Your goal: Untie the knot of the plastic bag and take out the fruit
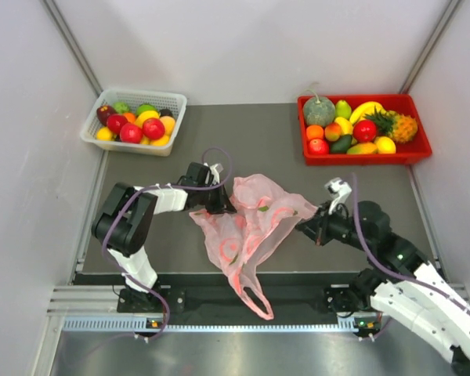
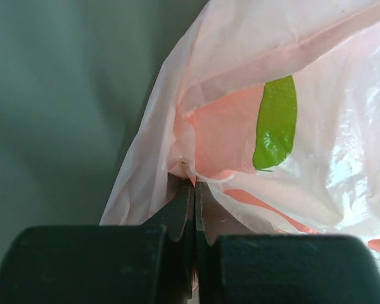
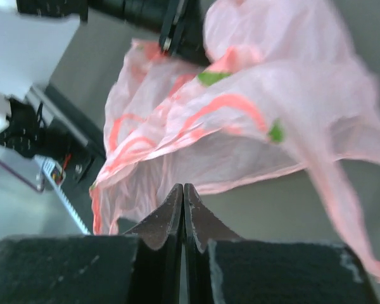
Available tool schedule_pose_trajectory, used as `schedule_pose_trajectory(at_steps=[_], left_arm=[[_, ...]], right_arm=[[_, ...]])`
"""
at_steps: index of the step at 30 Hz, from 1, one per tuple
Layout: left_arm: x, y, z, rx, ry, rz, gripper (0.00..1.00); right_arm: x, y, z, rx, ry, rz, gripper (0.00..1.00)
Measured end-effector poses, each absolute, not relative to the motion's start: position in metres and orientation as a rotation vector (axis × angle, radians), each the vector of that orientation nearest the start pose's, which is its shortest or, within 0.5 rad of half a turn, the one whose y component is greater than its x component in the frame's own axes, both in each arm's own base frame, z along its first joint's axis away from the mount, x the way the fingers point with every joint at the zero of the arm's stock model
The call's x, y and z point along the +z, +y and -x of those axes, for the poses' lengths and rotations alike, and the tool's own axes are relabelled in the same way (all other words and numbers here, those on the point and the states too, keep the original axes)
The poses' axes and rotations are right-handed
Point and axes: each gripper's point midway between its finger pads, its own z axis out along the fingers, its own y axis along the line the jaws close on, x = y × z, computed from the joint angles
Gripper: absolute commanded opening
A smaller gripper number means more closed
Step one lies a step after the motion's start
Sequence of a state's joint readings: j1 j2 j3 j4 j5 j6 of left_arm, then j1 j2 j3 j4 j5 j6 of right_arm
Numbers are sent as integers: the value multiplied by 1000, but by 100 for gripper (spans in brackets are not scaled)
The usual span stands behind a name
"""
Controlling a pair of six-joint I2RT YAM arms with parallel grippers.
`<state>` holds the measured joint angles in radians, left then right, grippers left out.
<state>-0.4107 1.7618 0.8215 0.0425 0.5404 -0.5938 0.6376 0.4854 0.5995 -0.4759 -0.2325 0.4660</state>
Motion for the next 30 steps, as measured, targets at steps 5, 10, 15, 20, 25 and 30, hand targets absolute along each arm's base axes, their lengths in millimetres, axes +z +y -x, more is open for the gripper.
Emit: schedule_pose_trajectory(at_steps=[5,10,15,20,25,30], left_arm=[[22,-249,-295,-1076,2602,-16,0],[22,-250,-295,-1089,2588,-22,0],[22,-250,-295,-1096,2583,-21,0],[22,-250,-294,-1103,2580,-18,0],[22,-250,-294,-1108,2580,-14,0],[22,-251,-294,-1111,2582,-5,0]], right_arm=[[152,224,-123,911,2194,536,0],[102,251,-111,715,2290,684,0],[90,274,-129,644,2231,674,0],[86,300,-143,675,2167,651,0],[70,318,-145,697,2167,674,0],[63,334,-137,773,2169,725,0]])
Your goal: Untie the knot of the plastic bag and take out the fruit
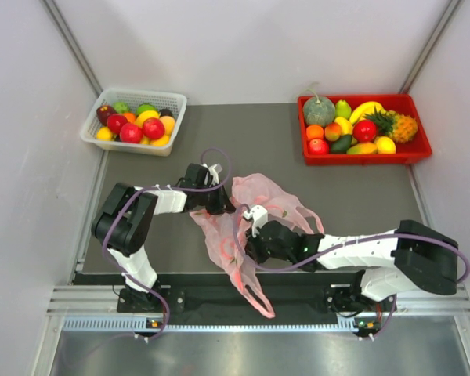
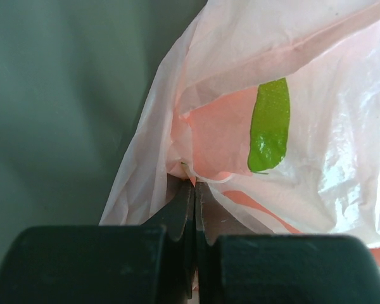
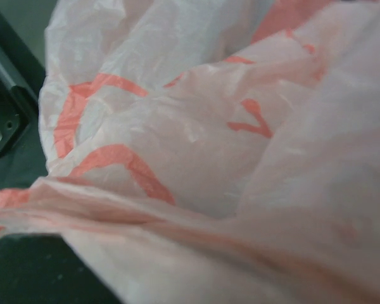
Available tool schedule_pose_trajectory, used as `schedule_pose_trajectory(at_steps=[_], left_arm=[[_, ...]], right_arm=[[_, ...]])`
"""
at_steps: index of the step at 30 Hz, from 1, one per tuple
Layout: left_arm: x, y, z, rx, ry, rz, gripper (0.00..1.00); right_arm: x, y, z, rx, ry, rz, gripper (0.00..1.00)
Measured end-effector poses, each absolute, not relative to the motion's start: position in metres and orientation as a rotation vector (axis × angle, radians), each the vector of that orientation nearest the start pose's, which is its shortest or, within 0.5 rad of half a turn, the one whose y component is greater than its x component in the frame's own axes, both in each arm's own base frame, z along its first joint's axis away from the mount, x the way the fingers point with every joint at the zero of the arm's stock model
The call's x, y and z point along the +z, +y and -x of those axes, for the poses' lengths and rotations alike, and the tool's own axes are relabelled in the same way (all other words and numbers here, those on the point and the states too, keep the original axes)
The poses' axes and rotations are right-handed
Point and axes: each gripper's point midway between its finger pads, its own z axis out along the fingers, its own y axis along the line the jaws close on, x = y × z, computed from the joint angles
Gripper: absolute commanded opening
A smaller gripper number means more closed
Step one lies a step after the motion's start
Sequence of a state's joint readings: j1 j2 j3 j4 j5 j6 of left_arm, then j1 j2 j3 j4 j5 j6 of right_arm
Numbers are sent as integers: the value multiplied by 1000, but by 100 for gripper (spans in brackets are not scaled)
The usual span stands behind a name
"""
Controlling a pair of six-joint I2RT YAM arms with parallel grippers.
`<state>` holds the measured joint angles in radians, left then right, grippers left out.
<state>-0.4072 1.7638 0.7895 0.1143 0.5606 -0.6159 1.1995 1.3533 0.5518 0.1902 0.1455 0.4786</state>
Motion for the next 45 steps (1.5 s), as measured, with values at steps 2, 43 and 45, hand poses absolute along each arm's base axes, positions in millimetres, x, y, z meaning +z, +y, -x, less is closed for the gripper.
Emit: schedule_pose_trajectory(at_steps=[2,43,45], left_arm=[[22,-251,-294,-1114,2582,-1,0],[22,-255,-289,-1155,2569,-3,0],[22,-255,-289,-1155,2570,-3,0]], right_arm=[[63,342,-131,827,2159,755,0],[55,370,-213,344,1987,675,71],[57,372,-211,364,1991,676,34]])
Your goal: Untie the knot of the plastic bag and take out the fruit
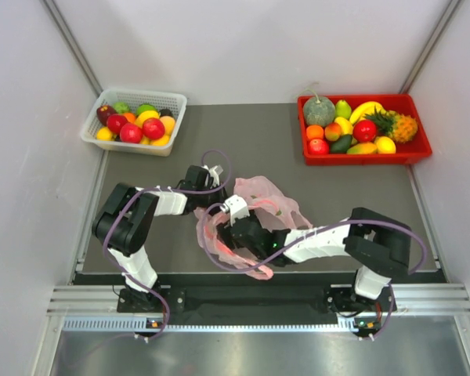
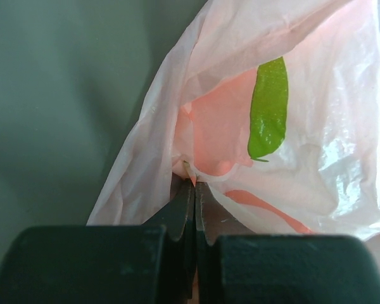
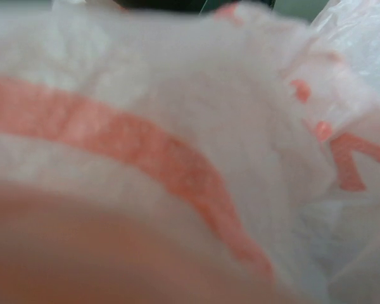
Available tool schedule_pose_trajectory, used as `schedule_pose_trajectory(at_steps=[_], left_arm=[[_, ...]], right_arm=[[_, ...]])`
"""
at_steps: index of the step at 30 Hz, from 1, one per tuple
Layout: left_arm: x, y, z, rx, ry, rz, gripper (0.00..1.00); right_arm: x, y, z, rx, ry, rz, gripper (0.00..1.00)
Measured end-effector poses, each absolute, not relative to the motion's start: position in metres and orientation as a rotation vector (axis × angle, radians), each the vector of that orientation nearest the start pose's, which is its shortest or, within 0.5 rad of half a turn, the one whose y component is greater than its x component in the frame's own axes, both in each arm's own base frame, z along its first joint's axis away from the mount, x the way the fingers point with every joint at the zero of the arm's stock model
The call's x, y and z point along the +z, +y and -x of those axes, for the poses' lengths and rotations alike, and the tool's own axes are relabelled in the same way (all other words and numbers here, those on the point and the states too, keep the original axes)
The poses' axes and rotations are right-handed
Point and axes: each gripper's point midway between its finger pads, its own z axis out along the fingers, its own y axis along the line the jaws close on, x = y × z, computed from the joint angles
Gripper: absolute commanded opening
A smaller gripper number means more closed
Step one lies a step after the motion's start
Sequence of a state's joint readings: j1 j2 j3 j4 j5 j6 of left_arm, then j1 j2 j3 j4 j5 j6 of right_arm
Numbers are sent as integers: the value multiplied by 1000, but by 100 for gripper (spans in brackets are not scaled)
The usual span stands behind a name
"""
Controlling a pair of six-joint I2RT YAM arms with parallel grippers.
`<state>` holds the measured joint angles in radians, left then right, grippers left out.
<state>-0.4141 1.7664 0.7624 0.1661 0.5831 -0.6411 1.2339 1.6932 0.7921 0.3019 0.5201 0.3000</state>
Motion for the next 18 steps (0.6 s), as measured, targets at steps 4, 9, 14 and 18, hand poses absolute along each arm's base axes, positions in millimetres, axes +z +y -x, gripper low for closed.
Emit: schedule_pose_trajectory(at_steps=[4,9,14,18], left_arm=[[22,-255,-289,-1155,2570,-3,0],[22,-255,-289,-1156,2570,-4,0],[22,-255,-289,-1156,2570,-5,0],[23,-256,-289,-1155,2570,-5,0]], right_arm=[[69,358,-202,406,1994,672,0],[102,318,-179,493,1993,651,0],[126,281,-153,594,2013,645,0],[151,260,-126,731,1992,690,0]])
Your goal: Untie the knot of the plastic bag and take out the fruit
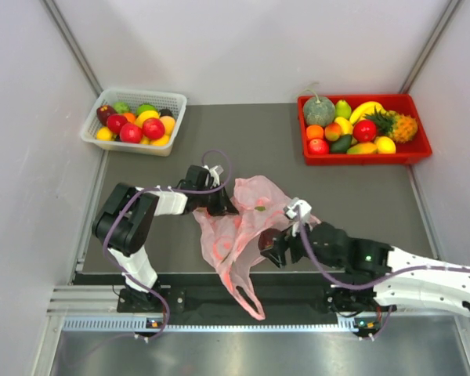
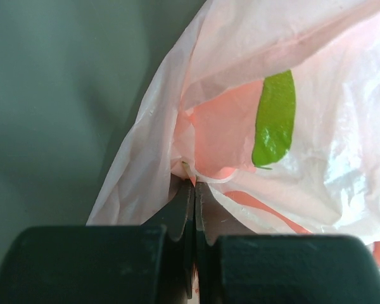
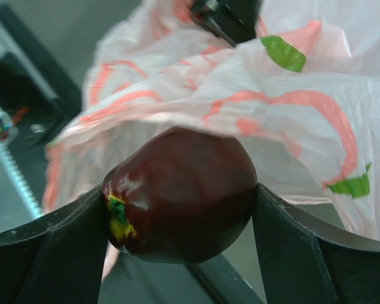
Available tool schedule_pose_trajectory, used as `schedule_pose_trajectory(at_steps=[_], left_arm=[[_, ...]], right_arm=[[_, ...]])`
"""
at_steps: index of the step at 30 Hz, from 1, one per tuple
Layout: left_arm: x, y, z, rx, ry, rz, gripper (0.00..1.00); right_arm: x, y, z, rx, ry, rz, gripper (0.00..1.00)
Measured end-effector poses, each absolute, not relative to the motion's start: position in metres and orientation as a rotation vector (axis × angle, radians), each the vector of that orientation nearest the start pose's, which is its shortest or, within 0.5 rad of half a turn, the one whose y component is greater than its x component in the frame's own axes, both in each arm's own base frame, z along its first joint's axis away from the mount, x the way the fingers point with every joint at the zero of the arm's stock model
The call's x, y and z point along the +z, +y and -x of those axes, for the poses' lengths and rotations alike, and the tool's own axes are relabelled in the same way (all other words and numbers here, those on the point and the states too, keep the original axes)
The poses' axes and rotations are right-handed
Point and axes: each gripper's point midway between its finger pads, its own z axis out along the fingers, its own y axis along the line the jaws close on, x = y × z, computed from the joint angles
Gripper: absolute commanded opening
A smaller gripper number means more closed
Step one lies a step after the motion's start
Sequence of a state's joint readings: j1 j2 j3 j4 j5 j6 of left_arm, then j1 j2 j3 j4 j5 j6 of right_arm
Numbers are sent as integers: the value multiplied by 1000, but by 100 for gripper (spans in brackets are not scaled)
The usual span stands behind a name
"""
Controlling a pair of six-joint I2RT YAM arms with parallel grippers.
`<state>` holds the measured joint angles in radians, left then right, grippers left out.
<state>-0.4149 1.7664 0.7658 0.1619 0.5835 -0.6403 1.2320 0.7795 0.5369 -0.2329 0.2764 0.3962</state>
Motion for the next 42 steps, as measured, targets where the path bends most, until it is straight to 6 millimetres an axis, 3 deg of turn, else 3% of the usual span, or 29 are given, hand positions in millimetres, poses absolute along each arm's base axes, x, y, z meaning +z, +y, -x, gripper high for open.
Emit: schedule_pose_trajectory(at_steps=[4,7,10,13,16,19,24,29,32,35,42], left_arm=[[23,-255,-289,-1150,2577,-7,0],[23,-255,-290,-1143,2583,-5,0],[23,-254,-290,-1132,2589,1,0],[26,-251,-288,-1113,2595,4,0],[34,-249,-289,-1098,2580,-3,0],[45,-248,-290,-1087,2557,-13,0],[69,-247,-291,-1090,2496,-50,0],[86,-248,-291,-1107,2448,-70,0],[90,-249,-290,-1117,2438,-77,0],[91,-250,-289,-1133,2438,-82,0],[91,-254,-286,-1175,2439,-90,0]], right_arm=[[193,246,-111,862,1882,686,0],[226,236,-118,860,1801,634,0],[257,230,-141,773,1759,542,0],[273,217,-189,592,1790,383,0],[271,180,-261,381,1860,142,0],[245,122,-323,192,1952,-102,0],[218,15,-386,8,1978,-502,0],[225,-70,-432,-79,1869,-798,0],[229,-110,-455,-142,1819,-908,0],[228,-136,-480,-198,1781,-971,0],[191,-170,-507,-334,1793,-1059,0]])
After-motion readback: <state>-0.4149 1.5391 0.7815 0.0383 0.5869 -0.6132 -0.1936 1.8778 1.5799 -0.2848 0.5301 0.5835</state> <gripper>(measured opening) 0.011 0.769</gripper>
